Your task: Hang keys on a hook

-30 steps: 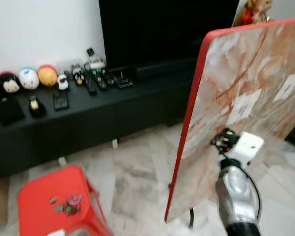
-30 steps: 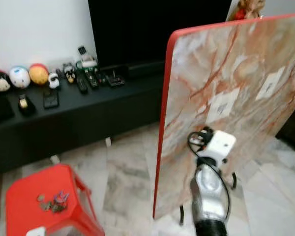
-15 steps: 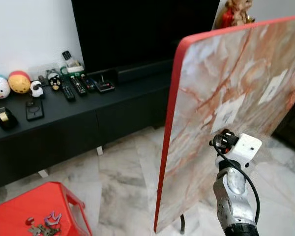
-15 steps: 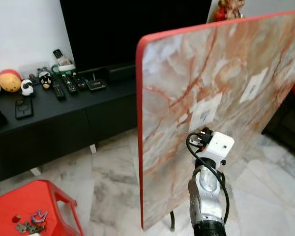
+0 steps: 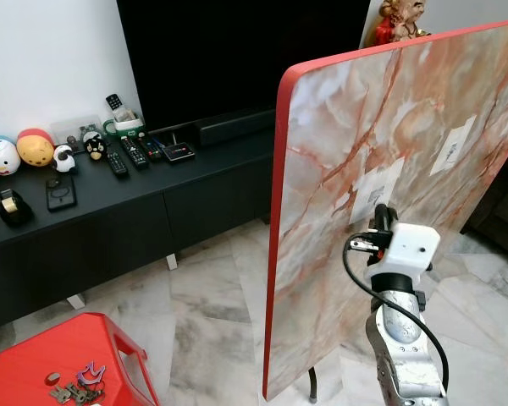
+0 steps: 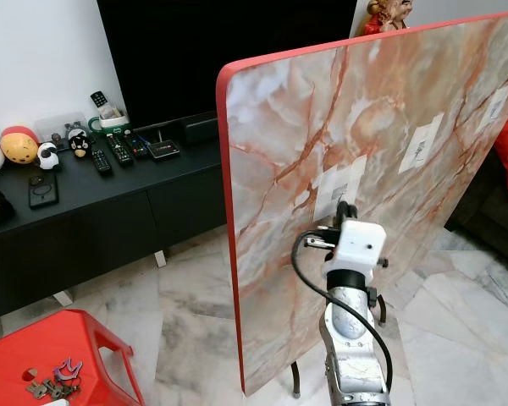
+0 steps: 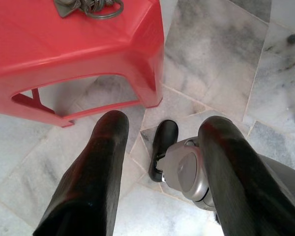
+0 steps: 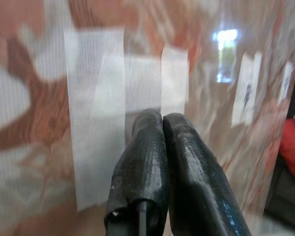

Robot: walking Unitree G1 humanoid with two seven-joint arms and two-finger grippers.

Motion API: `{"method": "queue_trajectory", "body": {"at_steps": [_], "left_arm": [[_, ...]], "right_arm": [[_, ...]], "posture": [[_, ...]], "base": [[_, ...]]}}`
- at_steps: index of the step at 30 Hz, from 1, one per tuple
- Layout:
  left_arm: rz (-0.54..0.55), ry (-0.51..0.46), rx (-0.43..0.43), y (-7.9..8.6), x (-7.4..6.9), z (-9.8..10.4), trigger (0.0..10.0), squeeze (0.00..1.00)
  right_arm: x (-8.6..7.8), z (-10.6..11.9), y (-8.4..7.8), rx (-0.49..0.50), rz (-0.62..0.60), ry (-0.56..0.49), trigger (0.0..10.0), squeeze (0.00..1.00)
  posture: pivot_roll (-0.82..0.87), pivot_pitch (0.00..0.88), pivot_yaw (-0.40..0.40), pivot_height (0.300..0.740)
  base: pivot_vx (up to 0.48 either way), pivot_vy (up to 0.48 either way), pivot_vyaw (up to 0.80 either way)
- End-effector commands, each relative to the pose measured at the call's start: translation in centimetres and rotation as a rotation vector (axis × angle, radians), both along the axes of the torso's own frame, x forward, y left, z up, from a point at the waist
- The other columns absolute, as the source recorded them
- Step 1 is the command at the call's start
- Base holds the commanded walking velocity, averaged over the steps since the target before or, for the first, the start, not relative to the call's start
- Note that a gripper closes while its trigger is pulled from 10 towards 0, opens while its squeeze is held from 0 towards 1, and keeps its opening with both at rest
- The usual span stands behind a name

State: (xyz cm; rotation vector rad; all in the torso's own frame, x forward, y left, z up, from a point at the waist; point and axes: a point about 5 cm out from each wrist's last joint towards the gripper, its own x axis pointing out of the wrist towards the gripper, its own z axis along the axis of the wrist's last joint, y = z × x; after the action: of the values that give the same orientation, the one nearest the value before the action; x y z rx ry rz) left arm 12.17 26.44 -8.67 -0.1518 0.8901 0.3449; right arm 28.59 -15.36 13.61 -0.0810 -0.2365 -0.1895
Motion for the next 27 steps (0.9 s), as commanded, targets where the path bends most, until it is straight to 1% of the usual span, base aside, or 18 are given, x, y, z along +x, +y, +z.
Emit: {"method": "queue_trajectory", "body": {"at_steps": [1,5,6,11,13,14,20,27], "left_arm": [[-0.002,0.016,-0.013,-0.5,-0.1,-0.2,10.0,0.00],[-0.007,0.015,-0.022,-1.2,0.1,-0.4,10.0,0.00],[-0.010,0.014,-0.025,-1.6,0.2,-0.5,10.0,0.00],[-0.018,0.002,-0.029,-2.1,0.7,-0.5,10.0,0.00],[-0.021,-0.007,-0.028,-2.0,0.9,-0.3,10.0,0.00],[-0.021,-0.009,-0.028,-1.9,1.0,-0.3,10.0,0.00],[-0.021,-0.017,-0.022,-1.5,1.1,-0.1,10.0,0.00],[-0.017,-0.010,-0.020,-1.4,1.0,-0.1,10.0,0.00]], "right_arm": [[-0.2,0.4,-0.2,-0.022,-0.016,-0.015,10.0,0.00],[-0.5,0.5,-0.4,-0.051,-0.034,-0.010,10.0,0.00],[-0.5,0.2,-0.6,-0.060,-0.058,0.009,10.0,0.00],[-0.6,-0.4,-1.2,-0.071,-0.101,0.073,10.0,0.00],[-0.6,-1.0,-1.4,-0.091,-0.117,0.114,10.0,0.00],[-0.7,-1.1,-1.4,-0.094,-0.121,0.117,10.0,0.00],[-0.3,-1.0,-1.7,-0.096,-0.133,0.128,10.0,0.00],[0.2,-0.6,-1.6,-0.128,-0.128,0.118,10.0,0.00]], "posture": [[0.01,0.000,-0.067,0.740],[0.01,0.000,-0.068,0.740],[0.01,0.000,-0.068,0.740],[0.01,0.000,-0.069,0.740],[0.01,0.000,-0.070,0.740],[0.01,0.000,-0.069,0.740],[0.00,0.000,-0.066,0.740],[0.01,0.000,-0.066,0.740]], "base": [[0.000,0.000,0.00],[0.000,0.000,0.00],[0.000,0.000,0.00],[0.000,0.000,0.00],[0.000,0.000,0.00],[0.000,0.000,0.00],[0.000,0.000,0.00],[0.000,0.000,0.00]]}}
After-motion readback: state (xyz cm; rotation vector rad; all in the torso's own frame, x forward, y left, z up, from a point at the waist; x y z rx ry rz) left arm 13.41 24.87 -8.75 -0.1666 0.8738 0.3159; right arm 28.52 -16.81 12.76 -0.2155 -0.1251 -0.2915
